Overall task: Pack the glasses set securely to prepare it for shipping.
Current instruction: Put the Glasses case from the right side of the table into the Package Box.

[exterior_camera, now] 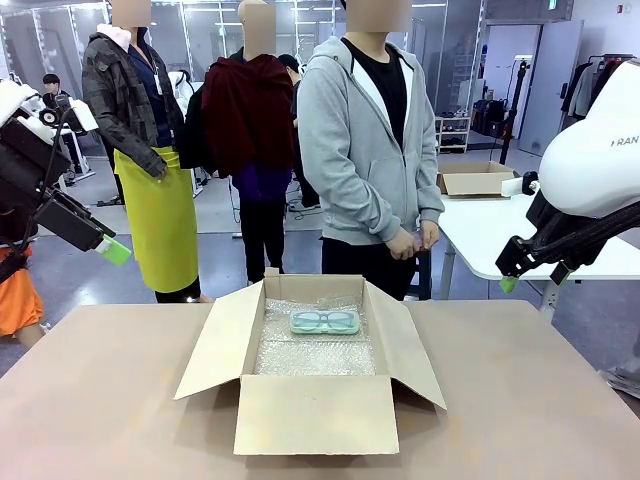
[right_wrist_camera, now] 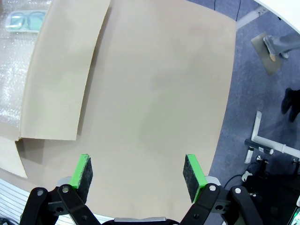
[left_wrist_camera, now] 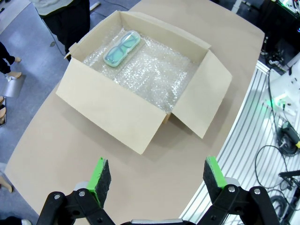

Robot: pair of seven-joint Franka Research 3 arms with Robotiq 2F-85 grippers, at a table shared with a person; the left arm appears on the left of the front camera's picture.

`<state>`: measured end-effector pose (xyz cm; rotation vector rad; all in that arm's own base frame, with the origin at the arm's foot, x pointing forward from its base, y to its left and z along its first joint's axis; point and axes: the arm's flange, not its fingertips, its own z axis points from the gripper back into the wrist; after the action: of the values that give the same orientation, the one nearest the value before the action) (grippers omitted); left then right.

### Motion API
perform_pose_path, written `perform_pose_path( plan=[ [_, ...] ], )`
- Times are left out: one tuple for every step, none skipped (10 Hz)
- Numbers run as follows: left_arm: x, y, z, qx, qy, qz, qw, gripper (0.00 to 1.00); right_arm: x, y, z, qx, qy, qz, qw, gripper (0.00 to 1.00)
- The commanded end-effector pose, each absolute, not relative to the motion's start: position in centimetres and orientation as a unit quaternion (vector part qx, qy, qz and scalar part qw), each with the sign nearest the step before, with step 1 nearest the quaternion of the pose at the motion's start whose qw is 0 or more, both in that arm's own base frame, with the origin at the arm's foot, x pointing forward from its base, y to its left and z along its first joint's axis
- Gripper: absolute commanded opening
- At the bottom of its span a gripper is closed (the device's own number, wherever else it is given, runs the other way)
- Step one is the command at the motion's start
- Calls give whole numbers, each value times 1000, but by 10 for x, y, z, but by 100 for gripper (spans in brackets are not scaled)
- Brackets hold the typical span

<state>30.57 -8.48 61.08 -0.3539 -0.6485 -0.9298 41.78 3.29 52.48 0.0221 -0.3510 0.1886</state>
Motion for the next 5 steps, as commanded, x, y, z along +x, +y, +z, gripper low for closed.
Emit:
perform_pose_path(
  plan=[
    [305,-83,613,-172,-308,-441,825,100,418,33,525,11,-174,94,980,98],
    [305,-83,613,-172,-308,-441,825,100,418,33,525,11,-174,94,980,98],
    [305,-83,613,-172,-308,-441,825,100,418,33,525,11,-174,94,980,98],
    [305,-83,613,-172,-308,-441,825,100,418,33,525,11,-174,94,980,98],
    [305,-83,613,-172,-308,-441,825,100,418,33,525,11,-174,94,980,98]
  ],
)
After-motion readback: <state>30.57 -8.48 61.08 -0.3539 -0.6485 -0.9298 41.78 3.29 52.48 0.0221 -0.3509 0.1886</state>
